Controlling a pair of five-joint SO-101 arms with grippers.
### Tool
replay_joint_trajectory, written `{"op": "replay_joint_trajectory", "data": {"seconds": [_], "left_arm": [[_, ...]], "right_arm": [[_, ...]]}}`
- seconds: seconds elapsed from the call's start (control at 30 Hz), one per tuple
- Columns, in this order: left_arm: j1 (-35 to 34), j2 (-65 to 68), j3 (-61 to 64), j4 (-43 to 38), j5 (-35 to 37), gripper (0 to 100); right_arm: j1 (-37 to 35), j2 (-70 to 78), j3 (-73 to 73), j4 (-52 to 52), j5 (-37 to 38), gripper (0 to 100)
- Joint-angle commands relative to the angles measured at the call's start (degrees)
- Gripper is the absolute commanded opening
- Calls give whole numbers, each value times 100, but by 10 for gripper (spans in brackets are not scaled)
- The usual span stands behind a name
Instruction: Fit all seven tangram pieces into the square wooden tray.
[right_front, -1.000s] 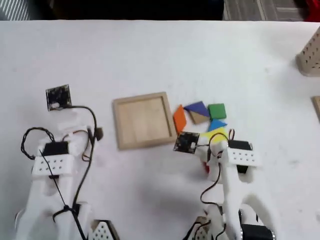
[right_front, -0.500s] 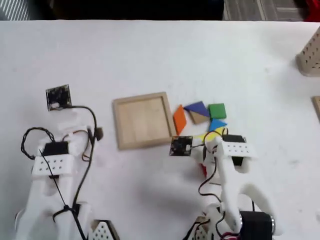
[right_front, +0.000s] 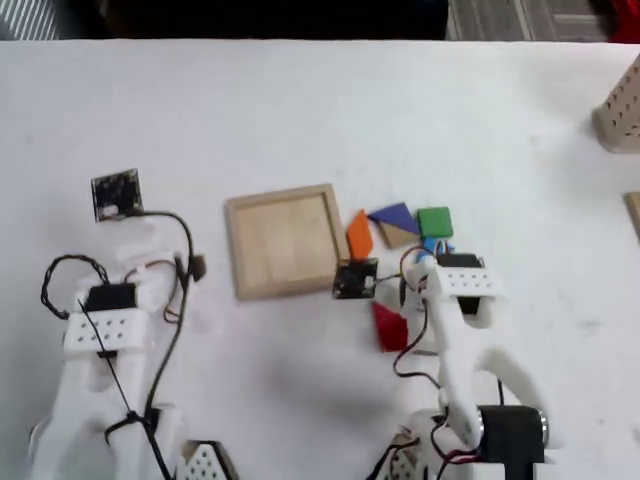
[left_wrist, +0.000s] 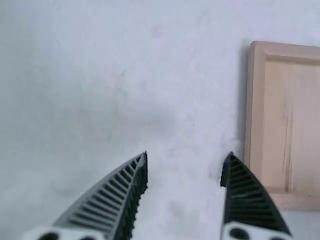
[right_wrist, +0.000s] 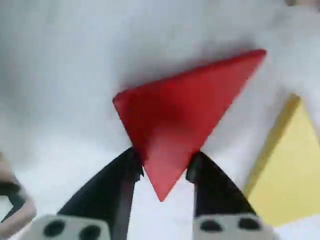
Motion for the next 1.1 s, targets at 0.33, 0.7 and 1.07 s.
{"op": "replay_joint_trajectory", "data": {"seconds": [0.33, 0.7, 1.07], "left_arm": [[-40, 4, -176, -132, -35, 244], [752, -48, -229, -70, 369, 244], [3415, 13, -782, 642, 1565, 299]], "right_arm": [[-2290, -1095, -18, -1147, -4712, 18], [-2114, -1833, -9, 163, -5108, 267], [48, -2756, 853, -110, -5433, 133]]}}
